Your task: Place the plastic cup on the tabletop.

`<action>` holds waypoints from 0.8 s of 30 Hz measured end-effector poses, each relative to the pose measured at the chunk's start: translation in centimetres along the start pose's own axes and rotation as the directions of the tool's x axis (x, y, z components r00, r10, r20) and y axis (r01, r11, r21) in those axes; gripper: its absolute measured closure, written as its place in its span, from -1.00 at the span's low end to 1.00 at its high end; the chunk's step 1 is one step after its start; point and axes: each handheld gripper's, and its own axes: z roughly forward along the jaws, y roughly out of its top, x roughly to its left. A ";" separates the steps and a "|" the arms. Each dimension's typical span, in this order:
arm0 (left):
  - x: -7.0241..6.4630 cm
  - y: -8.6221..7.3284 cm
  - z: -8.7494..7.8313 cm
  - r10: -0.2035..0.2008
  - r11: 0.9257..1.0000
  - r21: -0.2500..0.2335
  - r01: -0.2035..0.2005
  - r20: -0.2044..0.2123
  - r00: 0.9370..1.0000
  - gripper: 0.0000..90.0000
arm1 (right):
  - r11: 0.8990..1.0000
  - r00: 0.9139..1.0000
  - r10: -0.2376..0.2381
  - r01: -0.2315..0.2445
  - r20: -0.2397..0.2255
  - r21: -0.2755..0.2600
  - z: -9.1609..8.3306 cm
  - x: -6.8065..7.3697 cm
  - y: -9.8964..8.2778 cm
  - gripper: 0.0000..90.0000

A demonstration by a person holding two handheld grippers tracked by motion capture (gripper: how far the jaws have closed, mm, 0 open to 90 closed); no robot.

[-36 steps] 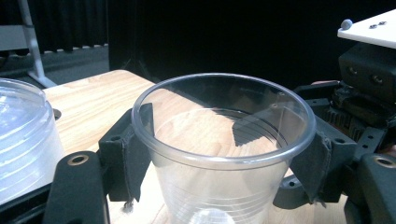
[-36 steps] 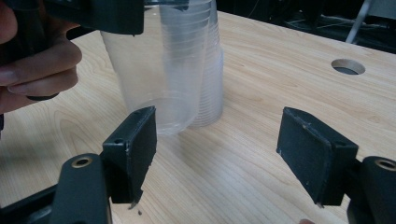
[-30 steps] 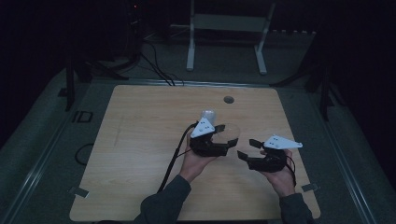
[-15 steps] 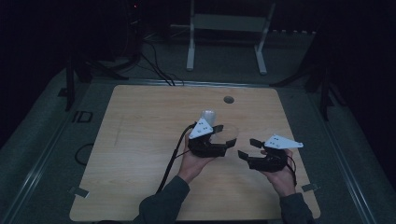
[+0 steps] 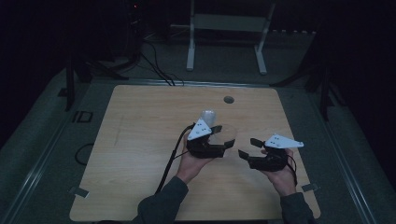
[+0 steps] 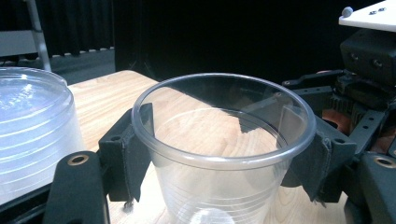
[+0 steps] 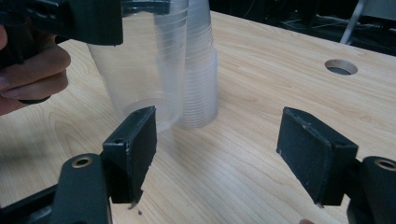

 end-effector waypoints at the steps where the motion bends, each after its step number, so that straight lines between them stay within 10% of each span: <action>1: 0.0 0.0 0.0 0.002 1.000 -0.004 -0.002 0.005 1.000 -0.37 | 1.000 1.000 0.000 0.000 0.001 -0.001 0.0 0.0 0.0 -0.37; 24: 0.1 -0.6 -0.6 0.031 0.999 -0.004 -0.031 -0.017 0.999 -0.37 | 1.000 1.000 0.010 -0.010 0.005 -0.006 -0.1 -0.2 -0.2 -0.37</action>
